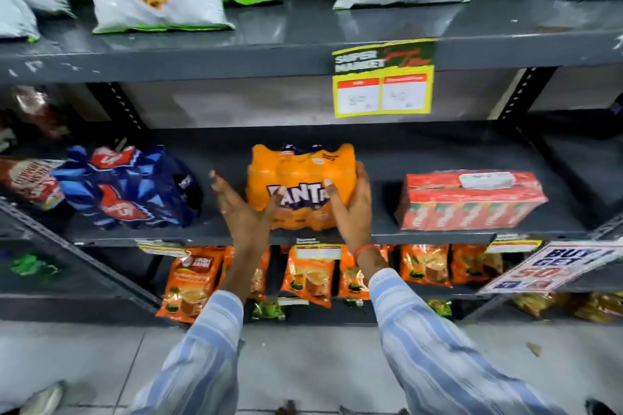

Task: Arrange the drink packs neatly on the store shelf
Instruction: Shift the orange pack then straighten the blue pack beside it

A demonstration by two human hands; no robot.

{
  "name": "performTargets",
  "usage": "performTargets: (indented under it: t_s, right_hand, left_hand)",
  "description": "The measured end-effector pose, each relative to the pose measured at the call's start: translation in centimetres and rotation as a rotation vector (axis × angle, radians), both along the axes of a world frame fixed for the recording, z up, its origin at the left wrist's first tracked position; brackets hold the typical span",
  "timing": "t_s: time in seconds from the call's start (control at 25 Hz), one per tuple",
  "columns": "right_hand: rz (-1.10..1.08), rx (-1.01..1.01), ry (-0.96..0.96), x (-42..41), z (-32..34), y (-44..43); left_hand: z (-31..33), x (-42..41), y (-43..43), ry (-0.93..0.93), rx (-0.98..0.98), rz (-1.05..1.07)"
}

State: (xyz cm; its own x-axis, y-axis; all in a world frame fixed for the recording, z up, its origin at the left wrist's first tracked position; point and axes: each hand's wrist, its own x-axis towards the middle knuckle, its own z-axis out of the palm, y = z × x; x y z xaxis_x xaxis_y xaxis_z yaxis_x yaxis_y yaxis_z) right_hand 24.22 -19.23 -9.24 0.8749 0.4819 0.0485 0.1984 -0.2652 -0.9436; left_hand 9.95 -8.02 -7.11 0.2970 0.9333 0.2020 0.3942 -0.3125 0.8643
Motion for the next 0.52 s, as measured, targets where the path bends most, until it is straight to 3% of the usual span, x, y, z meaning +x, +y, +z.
performTargets:
  t_s: [0.12,0.52]
  right_hand:
    - [-0.089,0.188,0.130,-1.6,0.1,0.4]
    - [-0.049,0.185,0.115,-1.2,-0.2,-2.5]
  left_hand:
    - [-1.5,-1.3,2.5,-0.026,-0.328,-0.284]
    - [-3.0,-0.2,0.6,-0.098,-0.274,-0.358]
